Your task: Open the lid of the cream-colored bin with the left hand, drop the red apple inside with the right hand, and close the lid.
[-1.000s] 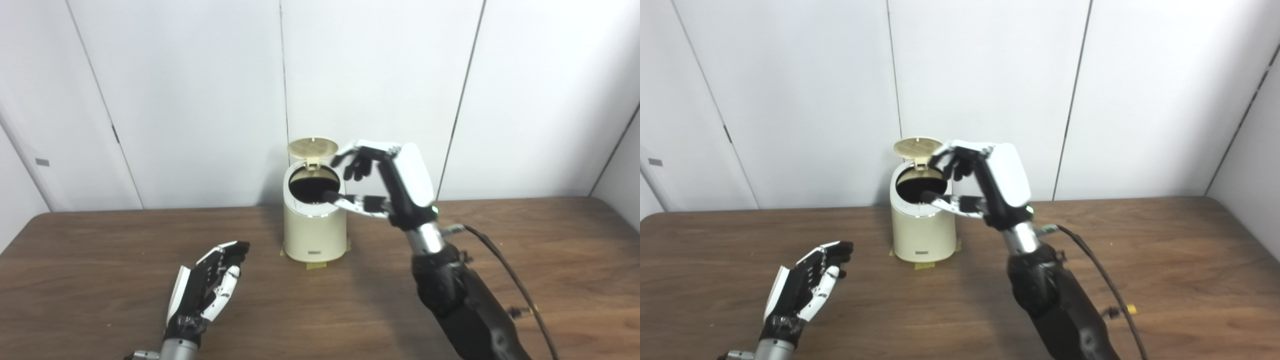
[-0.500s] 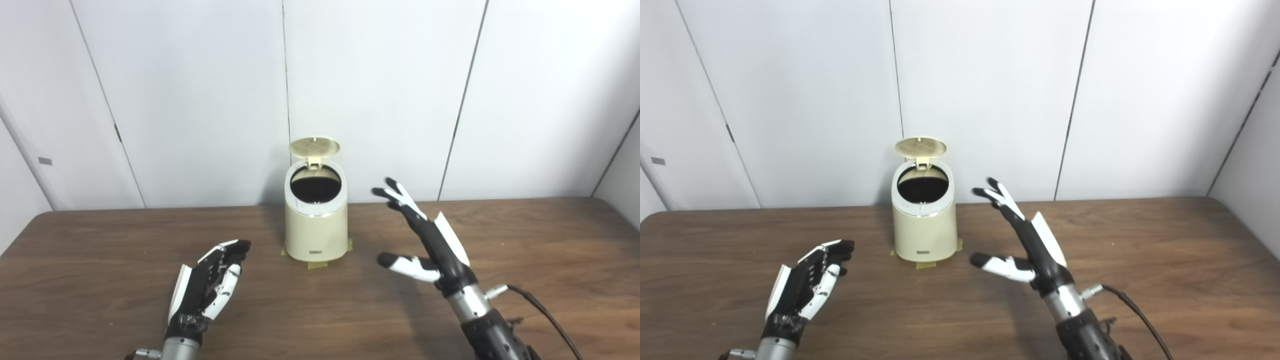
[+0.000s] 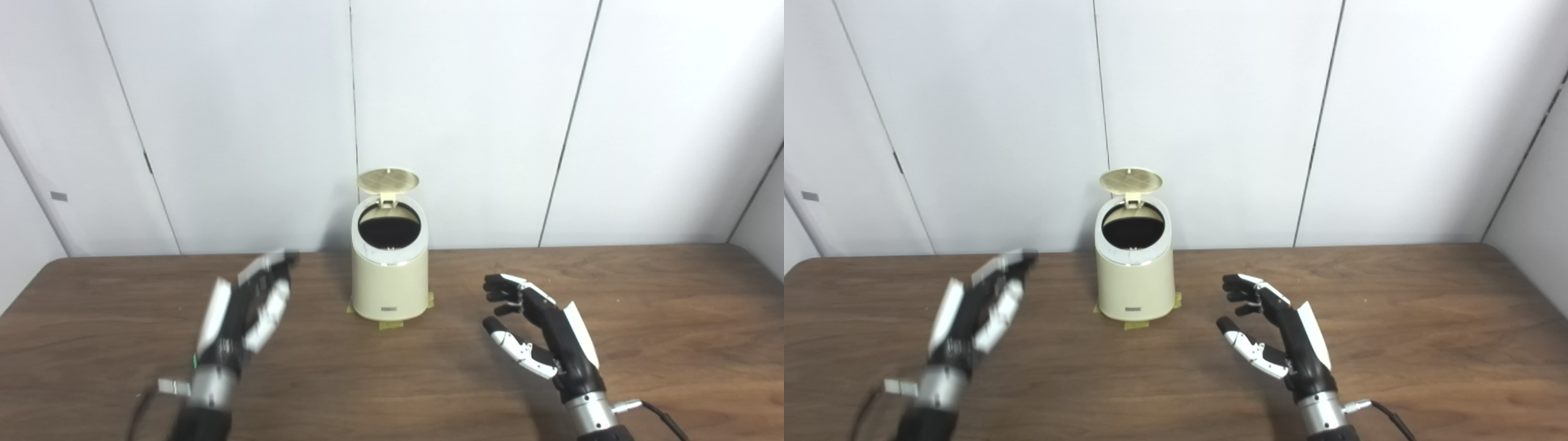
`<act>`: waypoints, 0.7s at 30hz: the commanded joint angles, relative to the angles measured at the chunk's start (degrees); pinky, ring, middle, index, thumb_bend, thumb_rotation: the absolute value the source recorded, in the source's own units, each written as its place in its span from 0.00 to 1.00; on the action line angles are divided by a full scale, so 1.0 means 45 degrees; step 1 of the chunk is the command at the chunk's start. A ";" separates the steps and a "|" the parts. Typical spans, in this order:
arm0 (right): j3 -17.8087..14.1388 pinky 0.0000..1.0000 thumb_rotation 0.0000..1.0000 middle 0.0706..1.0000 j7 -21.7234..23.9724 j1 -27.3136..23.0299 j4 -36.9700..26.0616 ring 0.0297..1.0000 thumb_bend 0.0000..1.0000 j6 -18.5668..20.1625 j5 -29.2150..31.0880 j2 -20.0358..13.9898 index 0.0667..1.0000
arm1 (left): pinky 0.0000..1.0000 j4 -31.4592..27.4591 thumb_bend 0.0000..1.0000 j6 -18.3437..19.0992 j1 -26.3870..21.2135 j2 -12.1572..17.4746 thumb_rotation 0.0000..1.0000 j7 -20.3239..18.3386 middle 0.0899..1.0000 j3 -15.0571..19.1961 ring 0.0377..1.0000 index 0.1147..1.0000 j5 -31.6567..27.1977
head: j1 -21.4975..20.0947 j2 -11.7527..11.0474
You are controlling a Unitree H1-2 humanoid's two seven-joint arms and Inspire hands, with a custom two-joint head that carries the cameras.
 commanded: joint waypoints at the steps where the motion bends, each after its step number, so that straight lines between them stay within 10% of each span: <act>1: -0.0143 0.59 0.34 0.69 -0.0324 -0.0477 -0.0018 0.68 0.20 -0.0814 -0.0056 0.0100 0.69 | 0.82 -0.0536 0.46 0.0398 -0.1726 0.0132 0.94 -0.0171 0.80 -0.0142 0.84 0.77 0.0408 | -0.0010 0.0007; 9: -0.0109 0.58 0.43 0.69 -0.0631 -0.0474 0.0134 0.68 0.20 -0.1061 -0.1200 -0.0049 0.69 | 0.91 -0.1536 0.72 0.3382 -0.4749 0.0913 1.00 -0.2035 0.90 -0.1744 0.95 0.86 0.3573 | 0.0118 0.0005; 21: -0.0011 0.57 0.50 0.68 -0.0959 -0.0440 0.0203 0.67 0.22 -0.1154 -0.1807 -0.0038 0.67 | 1.00 -0.0095 0.78 0.4163 -0.7055 0.1025 0.99 -0.3371 0.88 -0.3147 0.97 0.85 0.5259 | 0.0195 -0.0042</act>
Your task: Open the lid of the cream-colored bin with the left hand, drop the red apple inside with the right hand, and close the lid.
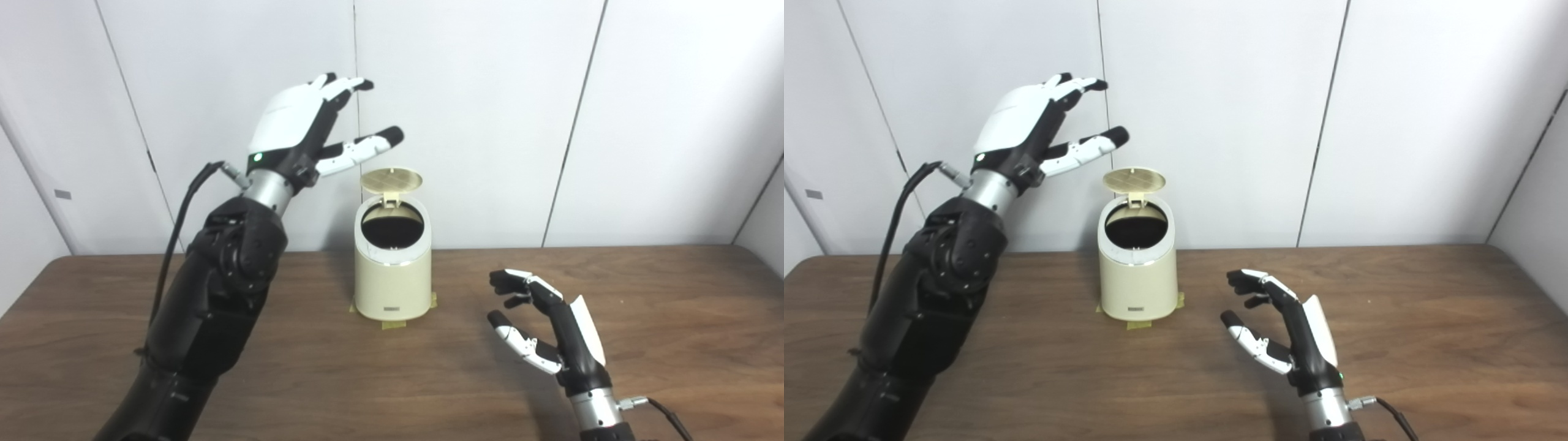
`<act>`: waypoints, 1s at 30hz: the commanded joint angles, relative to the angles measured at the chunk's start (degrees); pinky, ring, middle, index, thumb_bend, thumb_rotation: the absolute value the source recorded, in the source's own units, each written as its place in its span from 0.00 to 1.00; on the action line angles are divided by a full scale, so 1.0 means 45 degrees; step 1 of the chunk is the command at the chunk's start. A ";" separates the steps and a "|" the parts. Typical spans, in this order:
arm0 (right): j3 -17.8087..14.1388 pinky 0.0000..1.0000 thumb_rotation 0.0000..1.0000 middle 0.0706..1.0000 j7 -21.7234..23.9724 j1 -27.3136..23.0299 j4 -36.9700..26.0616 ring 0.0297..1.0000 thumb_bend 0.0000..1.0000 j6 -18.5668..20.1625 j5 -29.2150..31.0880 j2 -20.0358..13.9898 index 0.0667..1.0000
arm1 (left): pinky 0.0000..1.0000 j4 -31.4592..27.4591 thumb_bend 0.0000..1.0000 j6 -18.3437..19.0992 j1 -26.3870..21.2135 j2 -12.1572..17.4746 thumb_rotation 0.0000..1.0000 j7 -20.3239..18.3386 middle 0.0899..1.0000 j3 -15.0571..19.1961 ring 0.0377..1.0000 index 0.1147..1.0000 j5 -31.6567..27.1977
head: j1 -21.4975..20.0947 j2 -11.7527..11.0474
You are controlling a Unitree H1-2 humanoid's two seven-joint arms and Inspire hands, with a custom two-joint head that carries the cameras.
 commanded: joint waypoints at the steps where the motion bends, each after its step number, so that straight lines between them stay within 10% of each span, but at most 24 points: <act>1: -0.0010 0.57 0.50 0.68 -0.0162 -0.0175 -0.0036 0.67 0.22 -0.0452 0.0011 -0.0093 0.67 | 1.00 0.0126 0.79 0.0083 -0.1036 0.0061 0.99 -0.0049 0.88 -0.0101 0.97 0.84 0.0474 | 0.0029 -0.0003; 30: 0.0058 0.58 0.52 0.68 0.0051 -0.0119 -0.0170 0.67 0.22 -0.0207 0.0199 -0.0036 0.68 | 1.00 0.1672 0.95 0.0184 -0.1374 -0.0087 1.00 -0.0679 0.84 -0.1264 0.98 0.79 0.2006 | -0.0052 -0.0025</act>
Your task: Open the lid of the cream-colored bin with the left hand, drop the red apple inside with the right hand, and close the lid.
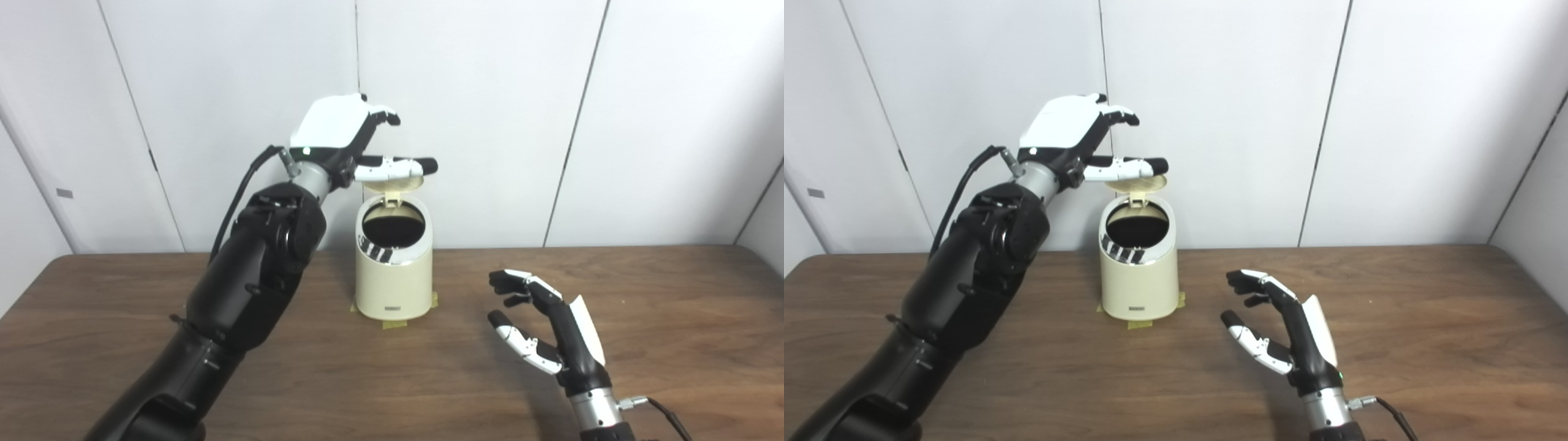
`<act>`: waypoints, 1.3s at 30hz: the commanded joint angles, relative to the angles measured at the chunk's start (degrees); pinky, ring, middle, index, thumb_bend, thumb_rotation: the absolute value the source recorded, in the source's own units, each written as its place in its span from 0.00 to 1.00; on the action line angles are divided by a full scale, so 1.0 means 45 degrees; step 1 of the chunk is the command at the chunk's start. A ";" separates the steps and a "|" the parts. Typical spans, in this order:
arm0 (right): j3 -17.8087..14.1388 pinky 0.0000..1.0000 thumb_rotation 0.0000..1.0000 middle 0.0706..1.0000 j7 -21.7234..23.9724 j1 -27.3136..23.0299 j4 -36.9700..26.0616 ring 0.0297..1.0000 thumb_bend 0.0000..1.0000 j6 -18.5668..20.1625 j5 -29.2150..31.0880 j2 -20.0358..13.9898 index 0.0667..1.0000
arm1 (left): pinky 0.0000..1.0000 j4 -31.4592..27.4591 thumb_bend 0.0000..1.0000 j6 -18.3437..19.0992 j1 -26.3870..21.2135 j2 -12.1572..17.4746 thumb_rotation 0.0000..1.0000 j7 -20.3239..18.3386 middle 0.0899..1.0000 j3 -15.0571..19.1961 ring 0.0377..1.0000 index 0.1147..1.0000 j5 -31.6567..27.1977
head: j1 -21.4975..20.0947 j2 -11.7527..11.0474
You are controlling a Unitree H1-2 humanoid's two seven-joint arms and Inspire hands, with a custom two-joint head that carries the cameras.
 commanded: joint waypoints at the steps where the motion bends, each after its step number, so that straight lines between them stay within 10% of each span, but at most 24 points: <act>1: 0.0010 0.58 0.52 0.68 -0.0057 -0.0120 -0.0136 0.67 0.22 -0.0285 0.0087 -0.0012 0.68 | 1.00 -0.0241 0.95 -0.0190 -0.0601 0.0092 1.00 0.0204 0.84 0.0077 0.98 0.80 0.0121 | -0.0033 0.0014; 39: -0.0012 0.59 0.55 0.69 0.0038 -0.0068 -0.0315 0.68 0.22 -0.0062 0.0073 -0.0036 0.69 | 1.00 -0.1286 0.93 -0.0567 0.1311 -0.0192 1.00 0.0518 0.77 -0.0005 0.91 0.75 0.0364 | -0.0085 0.0075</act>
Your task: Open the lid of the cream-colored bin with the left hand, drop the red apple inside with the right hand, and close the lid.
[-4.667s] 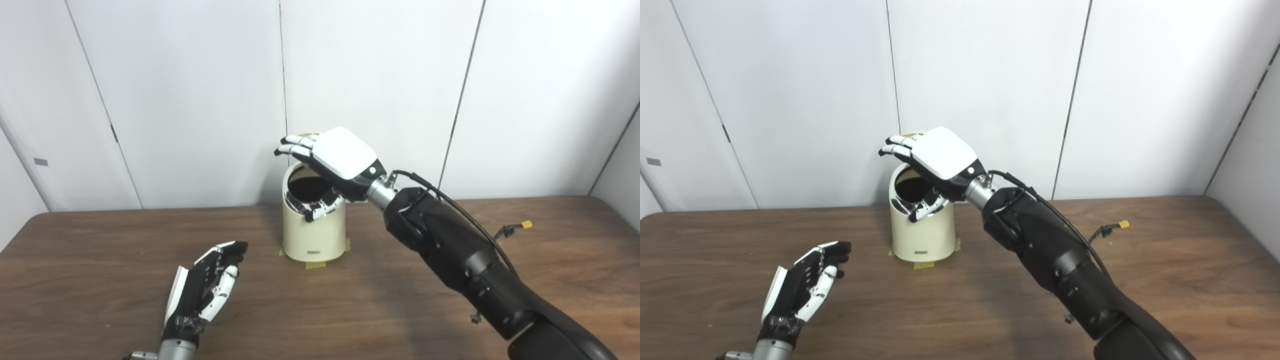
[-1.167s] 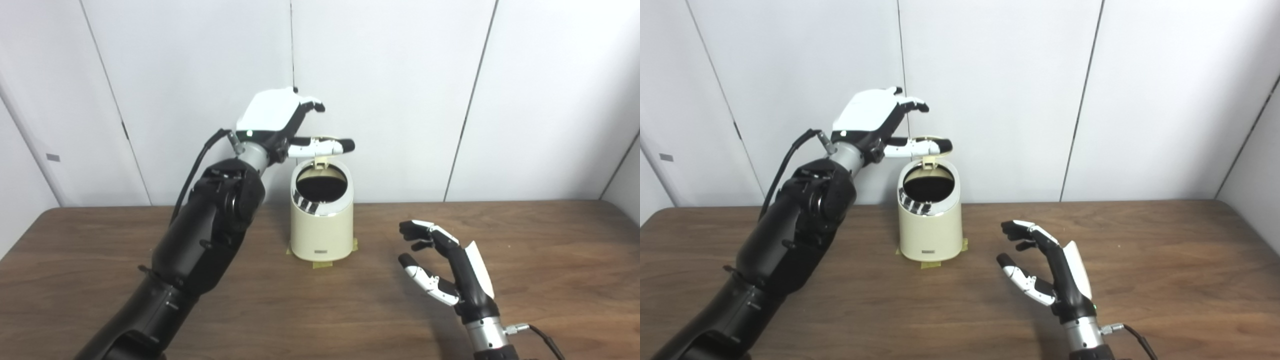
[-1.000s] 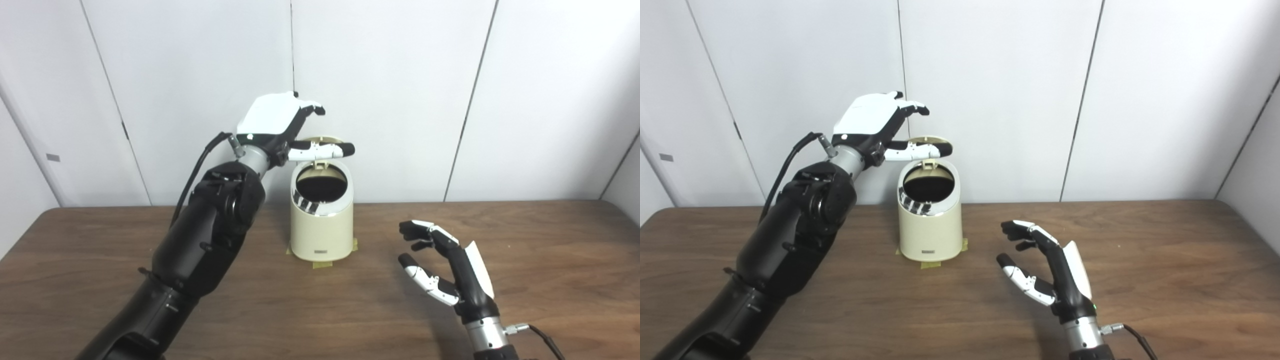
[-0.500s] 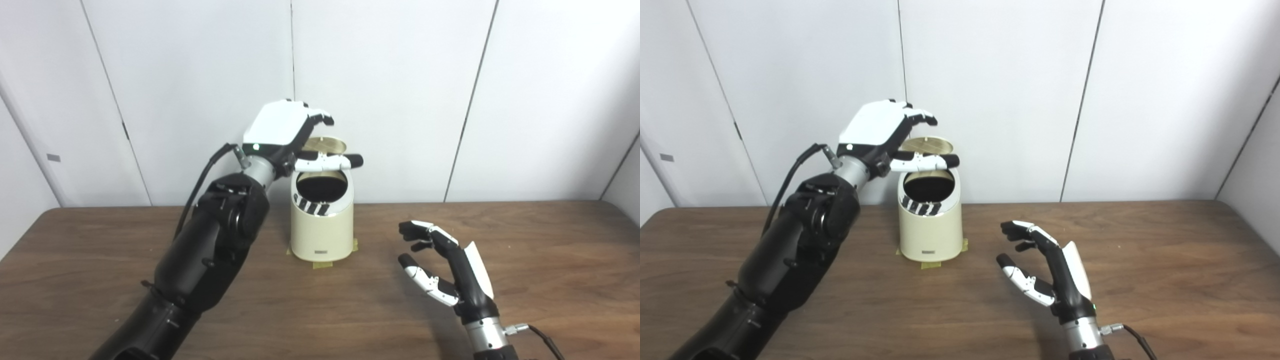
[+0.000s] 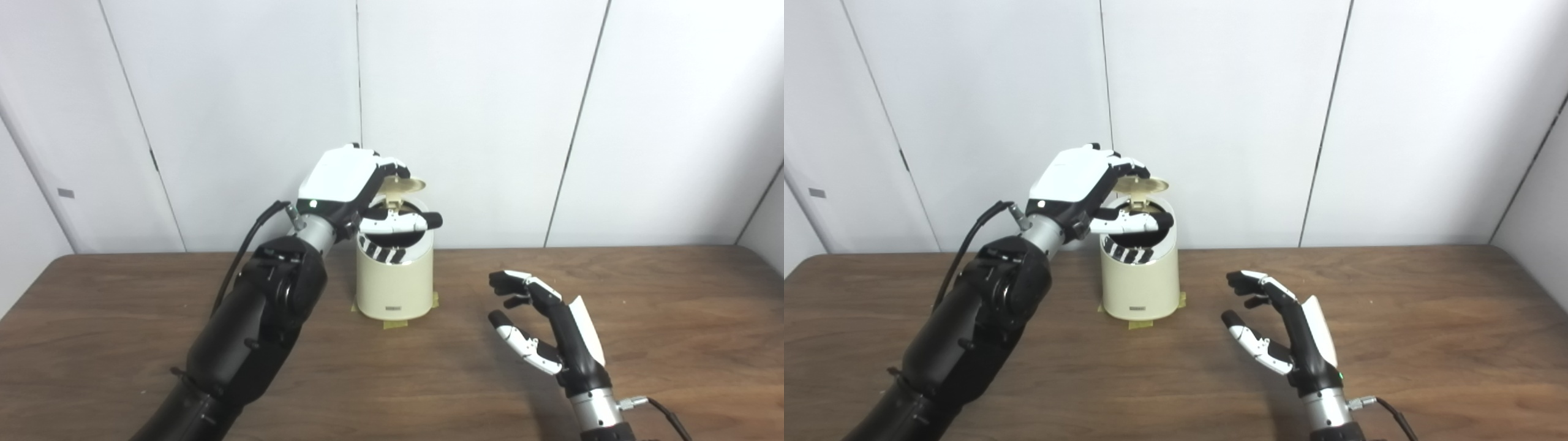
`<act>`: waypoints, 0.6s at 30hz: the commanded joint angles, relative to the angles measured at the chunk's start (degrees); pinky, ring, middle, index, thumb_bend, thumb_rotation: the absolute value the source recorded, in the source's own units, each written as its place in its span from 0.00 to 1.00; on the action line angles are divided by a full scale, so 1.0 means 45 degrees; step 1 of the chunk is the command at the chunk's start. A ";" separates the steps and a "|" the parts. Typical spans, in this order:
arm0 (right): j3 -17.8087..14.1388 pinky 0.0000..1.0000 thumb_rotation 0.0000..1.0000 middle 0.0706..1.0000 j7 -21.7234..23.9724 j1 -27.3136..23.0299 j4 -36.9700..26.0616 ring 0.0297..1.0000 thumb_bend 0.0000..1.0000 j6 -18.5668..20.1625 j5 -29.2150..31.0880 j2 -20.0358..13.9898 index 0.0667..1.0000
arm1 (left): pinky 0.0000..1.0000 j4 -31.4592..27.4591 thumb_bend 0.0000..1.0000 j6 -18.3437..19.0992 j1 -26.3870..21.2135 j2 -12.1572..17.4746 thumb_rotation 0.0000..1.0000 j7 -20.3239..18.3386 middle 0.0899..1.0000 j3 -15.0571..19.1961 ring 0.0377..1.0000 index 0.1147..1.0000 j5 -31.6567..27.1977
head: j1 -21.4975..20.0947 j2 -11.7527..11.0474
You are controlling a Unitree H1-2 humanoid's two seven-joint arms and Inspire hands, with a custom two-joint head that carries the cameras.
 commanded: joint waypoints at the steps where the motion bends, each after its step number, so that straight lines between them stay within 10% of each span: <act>1: -0.0014 0.59 0.55 0.69 -0.0071 -0.0094 -0.0274 0.68 0.22 -0.0211 0.0034 -0.0018 0.69 | 1.00 -0.0234 0.92 -0.0001 -0.0502 0.0000 1.00 0.0186 0.77 0.0186 0.91 0.75 0.0138 | -0.0034 0.0013; 18: 0.0020 0.59 0.58 0.69 0.0005 0.0006 -0.0577 0.68 0.23 0.0065 -0.0095 -0.0010 0.69 | 1.00 -0.0560 0.89 0.0044 0.0037 -0.0086 0.99 -0.0073 0.76 0.0205 0.90 0.75 0.0180 | -0.0118 0.0147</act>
